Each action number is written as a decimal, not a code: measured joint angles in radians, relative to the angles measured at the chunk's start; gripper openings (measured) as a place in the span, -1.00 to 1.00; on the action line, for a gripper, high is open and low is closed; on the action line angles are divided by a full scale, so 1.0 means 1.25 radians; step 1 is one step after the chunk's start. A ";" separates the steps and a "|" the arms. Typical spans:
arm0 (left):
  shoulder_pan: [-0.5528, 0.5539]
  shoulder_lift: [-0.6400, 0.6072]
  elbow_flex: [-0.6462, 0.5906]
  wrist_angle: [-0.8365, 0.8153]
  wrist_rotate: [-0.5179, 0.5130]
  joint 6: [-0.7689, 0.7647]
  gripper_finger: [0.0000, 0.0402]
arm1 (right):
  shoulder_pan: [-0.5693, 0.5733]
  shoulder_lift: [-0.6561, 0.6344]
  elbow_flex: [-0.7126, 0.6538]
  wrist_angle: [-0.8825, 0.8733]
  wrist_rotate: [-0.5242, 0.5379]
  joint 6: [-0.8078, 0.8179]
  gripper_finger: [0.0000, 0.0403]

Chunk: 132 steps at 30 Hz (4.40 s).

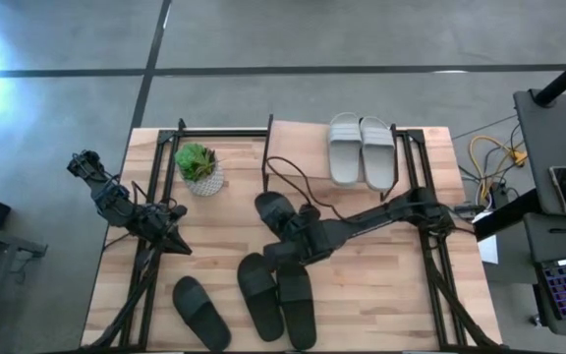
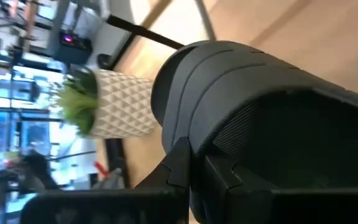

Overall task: Pick and place slides into the shelf
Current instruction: Put the black slipper under the shelf

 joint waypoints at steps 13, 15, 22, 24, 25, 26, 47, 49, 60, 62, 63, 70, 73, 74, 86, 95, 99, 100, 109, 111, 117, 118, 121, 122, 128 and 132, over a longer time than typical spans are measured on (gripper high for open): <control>0.000 0.000 0.000 -0.001 0.002 -0.020 -0.99 | -0.059 -0.043 -0.212 -0.038 -0.042 -0.007 -0.94; 0.000 0.000 0.000 -0.002 0.002 -0.020 -0.99 | -0.081 -0.043 -0.254 -0.005 -0.043 -0.007 -0.94; 0.000 0.001 0.000 -0.007 0.002 -0.021 -0.99 | -0.120 -0.048 -0.373 0.170 -0.045 -0.008 -0.93; 0.000 0.003 0.000 -0.007 0.003 -0.022 -0.99 | -0.123 -0.047 -0.377 0.185 -0.043 -0.014 -0.92; 0.000 0.003 0.000 -0.007 0.003 -0.022 -0.99 | -0.123 -0.047 -0.377 0.189 -0.040 -0.014 -0.90; 0.000 0.003 0.000 -0.008 0.003 -0.022 -0.99 | -0.122 -0.049 -0.377 0.189 -0.040 -0.015 -0.86; 0.000 0.004 0.000 -0.006 0.002 -0.020 -0.99 | -0.029 -0.209 -0.369 0.042 -0.279 -0.089 0.09; 0.000 0.004 0.000 -0.005 0.002 -0.020 -0.99 | -0.012 -0.211 -0.349 0.046 -0.310 -0.099 0.08; 0.000 0.003 0.000 -0.001 -0.006 -0.019 -0.99 | 0.014 -0.048 -0.213 0.051 -0.387 -0.076 -0.28; 0.000 0.004 0.000 -0.002 -0.008 -0.019 -0.99 | 0.001 -0.015 -0.185 0.040 -0.382 -0.080 -0.43; 0.000 0.003 0.000 -0.002 -0.008 -0.019 -0.99 | -0.005 -0.002 -0.171 0.039 -0.376 -0.089 -0.52; 0.000 0.005 0.000 -0.002 -0.009 -0.020 -0.99 | -0.057 0.077 -0.098 0.034 -0.354 -0.134 -0.93; 0.000 0.004 0.000 -0.001 -0.010 -0.020 -0.99 | -0.078 0.108 -0.072 0.013 -0.333 -0.123 -0.94; 0.000 0.004 0.000 -0.001 -0.010 -0.020 -0.99 | -0.084 0.117 -0.063 0.010 -0.326 -0.117 -0.94; 0.000 0.005 0.000 0.000 -0.010 -0.042 -0.99 | -0.131 0.221 0.097 -0.284 -0.262 -0.037 -0.94; 0.000 0.005 0.000 -0.002 -0.010 -0.041 -0.99 | -0.161 0.222 0.087 -0.362 -0.252 -0.053 -0.94; 0.000 0.005 0.000 -0.005 -0.010 -0.042 -0.99 | -0.163 0.216 0.082 -0.402 -0.258 -0.049 -0.94; 0.000 0.005 0.000 -0.005 -0.010 -0.042 -0.99 | -0.163 0.208 0.082 -0.399 -0.256 -0.049 -0.94; 0.000 0.005 0.000 -0.005 -0.010 -0.041 -0.99 | -0.113 0.153 0.198 -0.241 -0.229 -0.409 -0.94; 0.000 0.005 0.000 -0.004 -0.010 -0.041 -0.99 | -0.100 0.147 0.242 -0.114 -0.328 -0.581 -0.94; 0.000 0.003 0.000 -0.005 -0.010 -0.041 -0.99 | -0.028 0.148 0.284 0.120 -0.420 -0.571 -0.81; 0.000 0.003 0.000 -0.004 -0.010 -0.041 -0.99 | -0.012 0.148 0.282 0.118 -0.420 -0.541 -0.74; 0.000 0.003 0.000 -0.004 -0.001 -0.041 -0.99 | 0.038 0.159 0.263 0.138 -0.419 -0.428 -0.51; 0.000 0.003 0.000 -0.003 0.021 -0.048 -0.99 | 0.056 0.163 0.259 0.136 -0.420 -0.387 -0.44; -0.001 0.044 0.038 -0.084 0.111 -0.161 -1.00 | 0.137 0.180 0.254 0.160 -0.315 -0.180 -0.14; -0.002 0.118 0.105 -0.130 0.169 -0.202 -1.00 | 0.168 0.180 0.255 0.212 -0.307 -0.163 -0.09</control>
